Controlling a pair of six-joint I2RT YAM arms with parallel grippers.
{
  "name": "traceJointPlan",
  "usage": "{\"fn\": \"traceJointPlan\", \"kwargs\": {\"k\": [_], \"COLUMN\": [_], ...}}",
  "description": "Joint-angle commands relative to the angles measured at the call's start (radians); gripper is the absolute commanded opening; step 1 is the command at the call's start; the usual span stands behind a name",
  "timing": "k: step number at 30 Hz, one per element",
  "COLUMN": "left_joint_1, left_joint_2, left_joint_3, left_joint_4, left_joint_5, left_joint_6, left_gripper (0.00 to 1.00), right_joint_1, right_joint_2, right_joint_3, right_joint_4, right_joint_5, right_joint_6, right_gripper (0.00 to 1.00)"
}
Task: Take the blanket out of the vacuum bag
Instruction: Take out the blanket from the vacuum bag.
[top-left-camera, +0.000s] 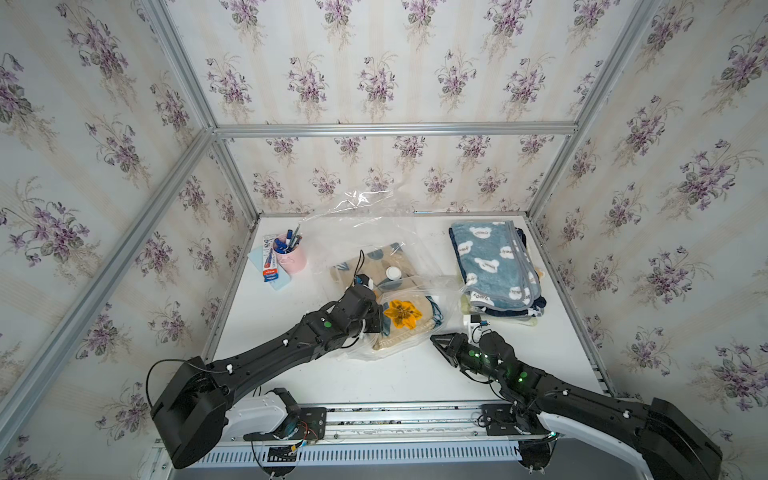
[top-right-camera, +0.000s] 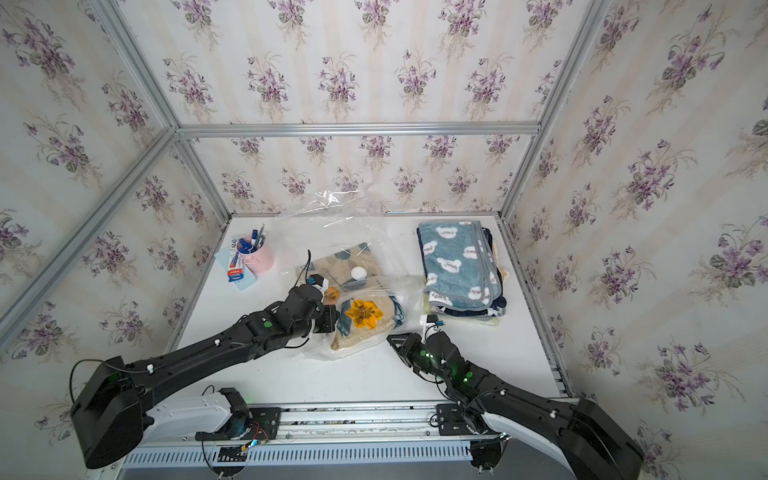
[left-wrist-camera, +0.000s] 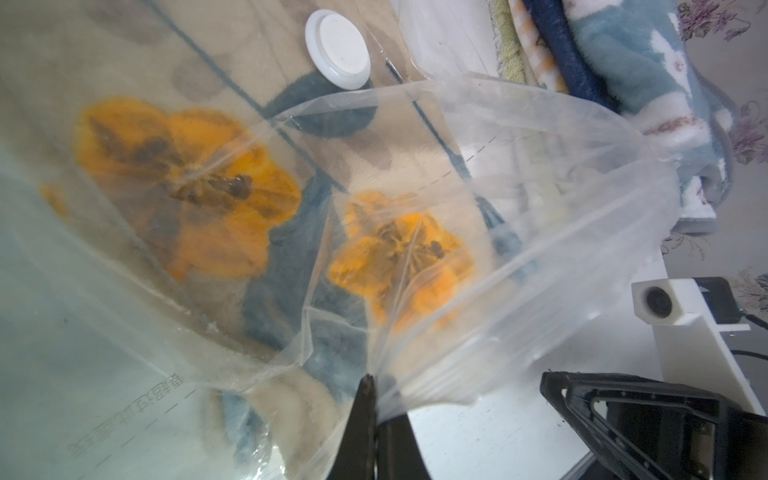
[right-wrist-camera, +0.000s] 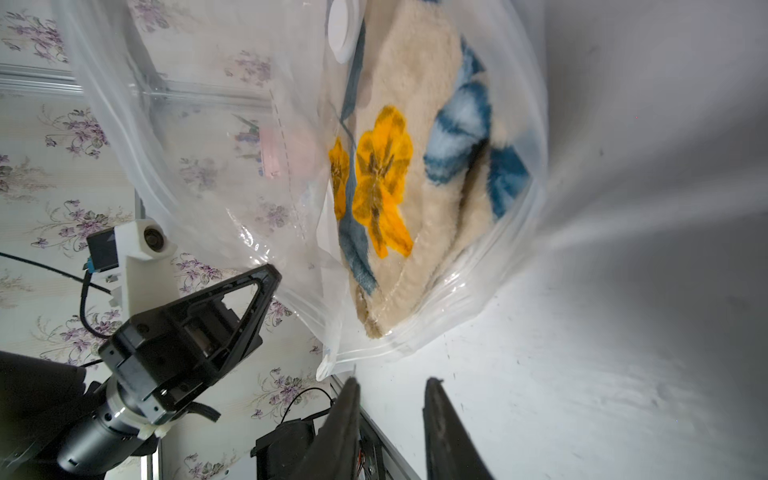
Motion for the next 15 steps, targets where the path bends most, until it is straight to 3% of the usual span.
{"fn": "traceJointPlan", "kwargs": {"k": [1, 15], "left_joint_1": [-0.001, -0.011], "left_joint_2": [-0.002, -0.061], "left_joint_3": [0.006, -0.024], "left_joint_4": [-0.042, -0.067], "left_joint_5": [-0.034, -0.064], "left_joint_6": [-0.008, -0.024], "left_gripper": [0.00, 0.00], "right_joint_1": [0.018, 0.026], "right_joint_2": [0.094, 0.408], "right_joint_3": [0.010, 0.038], "right_joint_4": [0.226, 0.481], "right_joint_5": [0.036, 0.043], "right_joint_6": [0.017, 0.017], "right_gripper": [0.30, 0.32]}}
